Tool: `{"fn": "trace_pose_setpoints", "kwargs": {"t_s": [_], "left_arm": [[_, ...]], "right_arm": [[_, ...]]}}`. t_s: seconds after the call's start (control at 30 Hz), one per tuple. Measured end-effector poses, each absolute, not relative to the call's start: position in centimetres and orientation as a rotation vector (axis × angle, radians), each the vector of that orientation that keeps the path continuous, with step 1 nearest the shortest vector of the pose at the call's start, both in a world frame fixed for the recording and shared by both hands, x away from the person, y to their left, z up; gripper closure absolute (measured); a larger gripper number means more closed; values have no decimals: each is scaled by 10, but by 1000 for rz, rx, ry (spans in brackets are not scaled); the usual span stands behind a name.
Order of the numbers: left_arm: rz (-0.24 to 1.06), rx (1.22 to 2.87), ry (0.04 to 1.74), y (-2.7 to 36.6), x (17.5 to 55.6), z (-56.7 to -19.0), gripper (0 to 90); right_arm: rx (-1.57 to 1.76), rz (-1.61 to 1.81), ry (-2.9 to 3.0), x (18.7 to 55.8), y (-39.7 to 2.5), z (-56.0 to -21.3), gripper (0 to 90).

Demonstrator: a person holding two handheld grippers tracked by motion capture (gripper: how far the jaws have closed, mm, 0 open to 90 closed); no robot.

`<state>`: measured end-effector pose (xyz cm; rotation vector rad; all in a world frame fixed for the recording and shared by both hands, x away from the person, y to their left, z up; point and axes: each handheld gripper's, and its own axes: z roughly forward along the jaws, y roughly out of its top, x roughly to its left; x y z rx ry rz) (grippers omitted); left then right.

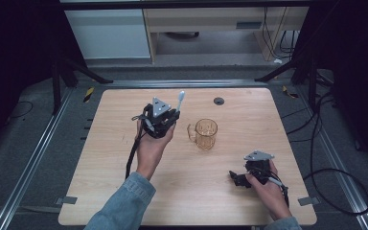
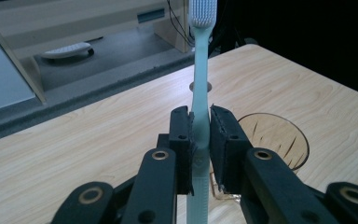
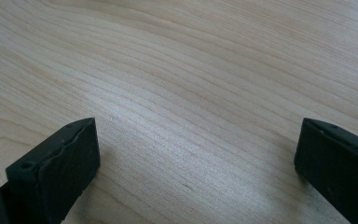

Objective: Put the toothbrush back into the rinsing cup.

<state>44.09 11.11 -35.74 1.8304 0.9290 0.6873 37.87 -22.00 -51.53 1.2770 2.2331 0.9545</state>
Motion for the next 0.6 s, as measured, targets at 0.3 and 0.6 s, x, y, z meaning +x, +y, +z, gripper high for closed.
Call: {"fn": "trace_pose_setpoints", "kwargs": {"t_s": [0.3, 0.6], "left_arm": [[710, 1811, 918, 109, 438, -360, 788], [708, 1782, 922, 109, 439, -362, 788]], "right_arm": [[1278, 955, 2233, 379, -220, -515, 4], [1276, 954, 2233, 379, -220, -515, 4]]}}
